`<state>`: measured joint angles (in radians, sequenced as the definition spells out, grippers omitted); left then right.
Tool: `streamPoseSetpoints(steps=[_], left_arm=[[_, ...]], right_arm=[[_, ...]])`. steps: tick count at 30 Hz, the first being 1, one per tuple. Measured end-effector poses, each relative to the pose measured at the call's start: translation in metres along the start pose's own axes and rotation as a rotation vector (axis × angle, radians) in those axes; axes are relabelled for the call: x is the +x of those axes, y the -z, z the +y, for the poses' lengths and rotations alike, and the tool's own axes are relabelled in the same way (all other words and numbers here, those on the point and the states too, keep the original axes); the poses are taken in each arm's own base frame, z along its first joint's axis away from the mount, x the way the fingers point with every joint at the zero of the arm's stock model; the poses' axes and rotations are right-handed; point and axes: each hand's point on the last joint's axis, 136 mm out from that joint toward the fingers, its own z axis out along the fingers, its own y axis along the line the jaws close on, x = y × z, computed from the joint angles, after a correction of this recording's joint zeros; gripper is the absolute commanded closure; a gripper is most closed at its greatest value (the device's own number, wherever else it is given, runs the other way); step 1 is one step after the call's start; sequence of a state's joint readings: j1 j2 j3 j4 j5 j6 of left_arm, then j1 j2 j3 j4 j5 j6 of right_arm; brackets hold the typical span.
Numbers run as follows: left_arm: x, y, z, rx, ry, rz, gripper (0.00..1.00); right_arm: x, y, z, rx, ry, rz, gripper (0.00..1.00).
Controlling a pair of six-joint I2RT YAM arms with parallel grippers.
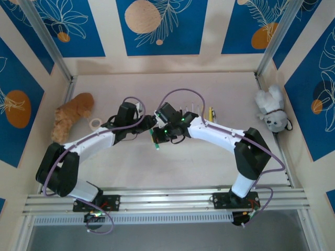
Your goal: Open the pen caps
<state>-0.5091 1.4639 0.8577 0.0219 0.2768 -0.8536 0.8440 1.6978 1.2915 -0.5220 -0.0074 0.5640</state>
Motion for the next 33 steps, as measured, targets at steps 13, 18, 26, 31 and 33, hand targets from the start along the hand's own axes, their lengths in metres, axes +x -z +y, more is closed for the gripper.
streamPoseSetpoints(steps=[13,18,26,31,33], left_arm=[[-0.005,-0.001,-0.009,0.035,-0.001,-0.02,1.0],[-0.004,-0.002,-0.01,0.037,-0.005,-0.018,1.0],[-0.004,-0.002,-0.01,0.038,0.005,-0.02,1.0],[-0.003,-0.002,-0.005,0.015,0.01,-0.018,1.0],[-0.003,-0.002,-0.003,0.005,0.005,-0.019,1.0]], right_arm=[[-0.005,0.003,0.001,-0.012,-0.023,-0.016,0.62],[-0.009,0.003,0.006,-0.035,-0.029,-0.029,0.69],[-0.006,-0.008,0.004,-0.034,-0.031,-0.01,0.76],[-0.004,-0.014,0.002,-0.026,-0.04,0.0,1.0],[-0.003,-0.016,0.002,-0.027,-0.037,-0.005,1.0]])
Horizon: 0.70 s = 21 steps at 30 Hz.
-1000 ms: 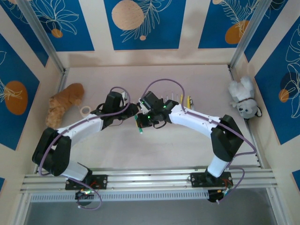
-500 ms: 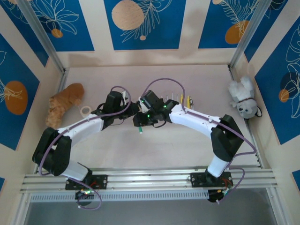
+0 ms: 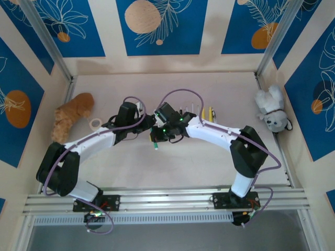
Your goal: Open the pen caps
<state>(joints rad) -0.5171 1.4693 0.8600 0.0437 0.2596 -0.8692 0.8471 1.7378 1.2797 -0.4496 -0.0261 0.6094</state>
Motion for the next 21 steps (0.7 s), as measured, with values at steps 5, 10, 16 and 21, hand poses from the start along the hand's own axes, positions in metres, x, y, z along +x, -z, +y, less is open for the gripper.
streamPoseSetpoints(steps=[5,10,16,21], left_arm=[[0.004,0.001,0.012,-0.046,0.001,0.02,1.0],[-0.034,0.007,0.014,-0.072,0.005,-0.062,1.0],[-0.095,0.012,0.015,-0.087,0.018,-0.2,1.0],[-0.095,-0.001,0.01,-0.082,-0.009,-0.175,1.0]], right_arm=[[0.01,-0.006,0.001,-0.022,0.013,-0.019,1.0],[0.068,-0.004,0.005,-0.023,0.038,0.059,1.0],[0.142,0.024,0.002,-0.025,0.039,0.161,1.0],[0.104,0.067,-0.025,-0.009,-0.066,-0.003,1.0]])
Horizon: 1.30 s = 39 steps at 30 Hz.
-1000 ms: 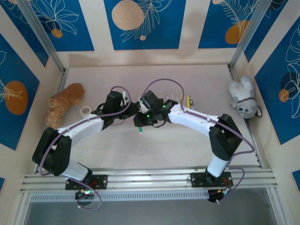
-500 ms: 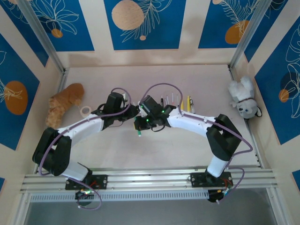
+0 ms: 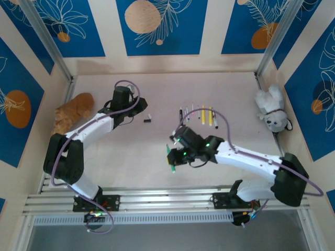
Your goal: Open the pen caps
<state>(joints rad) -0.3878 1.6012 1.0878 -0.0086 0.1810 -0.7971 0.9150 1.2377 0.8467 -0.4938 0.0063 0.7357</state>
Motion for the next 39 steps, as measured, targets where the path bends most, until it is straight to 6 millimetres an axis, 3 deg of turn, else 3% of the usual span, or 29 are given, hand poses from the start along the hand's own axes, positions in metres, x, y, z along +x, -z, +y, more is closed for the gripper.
streamPoseSetpoints(steps=[3,8,11,15,24,31,39], left_arm=[[0.008,-0.004,0.003,-0.008,-0.017,0.031,1.0],[0.022,-0.005,0.009,-0.017,-0.042,0.073,1.0],[0.032,-0.005,0.018,-0.041,-0.056,0.105,1.0],[0.038,-0.004,0.023,-0.053,-0.072,0.131,1.0],[0.047,-0.007,0.022,-0.031,-0.069,0.17,1.0],[0.057,-0.013,0.029,-0.034,-0.06,0.206,1.0],[0.068,-0.021,0.039,-0.051,-0.048,0.242,1.0]], right_arm=[[-0.035,0.018,-0.038,0.078,-0.095,-0.1,1.0],[-0.081,0.038,-0.12,0.278,-0.237,-0.158,1.0],[-0.105,0.045,-0.152,0.368,-0.258,-0.168,1.0],[-0.132,0.036,-0.171,0.408,-0.247,-0.146,1.0],[-0.177,-0.013,-0.194,0.499,-0.2,-0.057,1.0],[-0.167,-0.038,-0.221,0.579,-0.219,0.037,1.0],[-0.163,-0.037,-0.233,0.608,-0.238,0.051,0.99]])
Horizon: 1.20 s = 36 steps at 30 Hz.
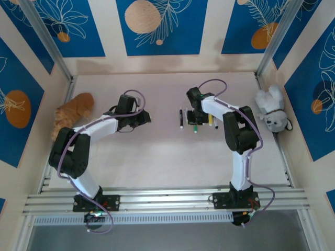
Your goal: Open the pen caps
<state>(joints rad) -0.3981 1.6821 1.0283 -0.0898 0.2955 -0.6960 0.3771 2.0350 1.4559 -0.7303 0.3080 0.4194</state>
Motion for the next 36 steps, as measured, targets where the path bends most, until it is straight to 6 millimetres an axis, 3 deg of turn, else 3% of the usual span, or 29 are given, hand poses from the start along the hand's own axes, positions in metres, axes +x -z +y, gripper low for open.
streamPoseSetpoints(steps=[8,16,20,25,28,36], left_arm=[[0.004,-0.006,0.006,-0.019,-0.016,0.016,1.0],[-0.009,-0.011,0.005,-0.068,-0.059,0.0,1.0],[-0.01,-0.014,0.011,-0.13,-0.097,-0.007,1.0],[-0.007,-0.011,0.031,-0.267,-0.154,-0.009,1.0],[-0.007,-0.01,0.046,-0.346,-0.172,-0.011,1.0],[0.0,-0.023,0.075,-0.453,-0.179,0.025,0.99]], right_arm=[[0.0,-0.002,-0.003,0.004,0.001,0.005,0.74],[0.001,0.004,-0.005,0.012,0.003,-0.001,0.7],[-0.002,0.029,-0.005,0.016,0.008,-0.053,0.7],[-0.005,0.088,0.007,-0.033,0.026,-0.192,0.7],[-0.004,0.113,0.017,-0.067,0.041,-0.247,0.7],[0.009,0.117,0.03,-0.069,0.074,-0.241,0.7]])
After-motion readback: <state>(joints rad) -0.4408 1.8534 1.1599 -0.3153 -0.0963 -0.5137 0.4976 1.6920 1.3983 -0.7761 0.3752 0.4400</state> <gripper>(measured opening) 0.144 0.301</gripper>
